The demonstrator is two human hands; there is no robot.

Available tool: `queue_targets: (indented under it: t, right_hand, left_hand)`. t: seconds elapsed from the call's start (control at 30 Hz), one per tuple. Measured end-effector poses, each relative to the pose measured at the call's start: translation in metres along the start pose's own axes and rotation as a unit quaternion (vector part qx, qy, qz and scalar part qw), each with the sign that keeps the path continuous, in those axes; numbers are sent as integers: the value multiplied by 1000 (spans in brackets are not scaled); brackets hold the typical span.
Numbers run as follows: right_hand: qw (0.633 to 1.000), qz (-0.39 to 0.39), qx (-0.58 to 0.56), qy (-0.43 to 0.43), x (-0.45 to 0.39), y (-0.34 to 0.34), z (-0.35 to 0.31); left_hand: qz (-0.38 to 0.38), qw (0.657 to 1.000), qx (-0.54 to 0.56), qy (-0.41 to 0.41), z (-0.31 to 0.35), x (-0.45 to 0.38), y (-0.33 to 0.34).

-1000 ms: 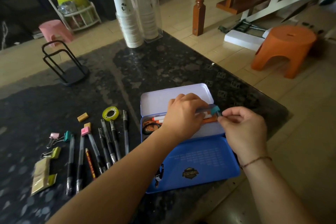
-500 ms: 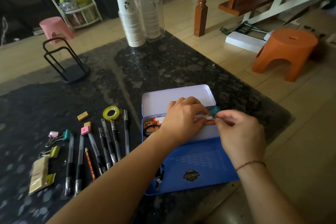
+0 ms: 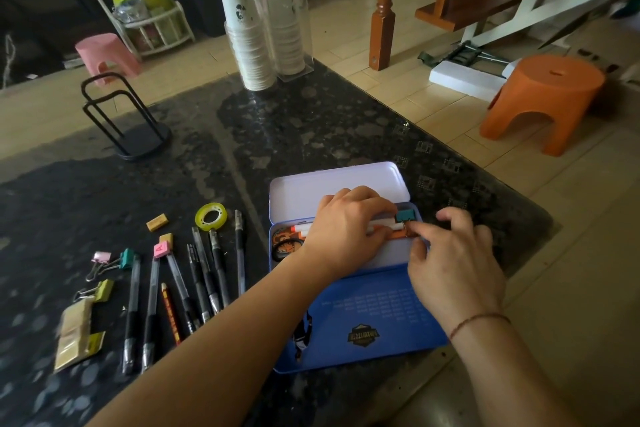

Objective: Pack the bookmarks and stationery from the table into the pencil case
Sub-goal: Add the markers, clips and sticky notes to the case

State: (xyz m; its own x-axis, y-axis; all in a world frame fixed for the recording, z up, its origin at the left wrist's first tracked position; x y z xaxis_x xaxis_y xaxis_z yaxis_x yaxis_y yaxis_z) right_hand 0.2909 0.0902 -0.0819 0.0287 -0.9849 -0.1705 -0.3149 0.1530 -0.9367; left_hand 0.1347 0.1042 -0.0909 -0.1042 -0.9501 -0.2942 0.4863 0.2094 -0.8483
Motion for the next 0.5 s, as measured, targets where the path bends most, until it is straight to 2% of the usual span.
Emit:
queue_targets:
  t: [0.27, 0.4, 0.5]
  right_hand:
    - [1000, 17, -23, -4, -2, 5, 2]
    - [994, 88, -45, -37, -2, 8, -1]
    - [993, 86, -41, -65, 1, 18, -6]
  left_hand:
    - [2, 1000, -4, 4, 1, 4, -7]
    - [39, 998, -37, 11, -12, 29, -39]
    - [99, 993, -54, -24, -40, 60, -79]
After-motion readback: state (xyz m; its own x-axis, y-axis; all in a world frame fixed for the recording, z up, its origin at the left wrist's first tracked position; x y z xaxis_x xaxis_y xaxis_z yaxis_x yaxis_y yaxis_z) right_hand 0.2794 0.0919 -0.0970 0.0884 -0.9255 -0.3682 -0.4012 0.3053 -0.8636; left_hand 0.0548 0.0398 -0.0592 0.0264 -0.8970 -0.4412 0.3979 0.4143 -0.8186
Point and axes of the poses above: each hand's wrist, its own x-axis away from the middle knuckle, its own y-axis out of the palm, z = x × y, the point moved 1 cm from there along -x, towards the middle knuckle, and after that the axes turned 4 degrees about z, right-handed, at the moved point
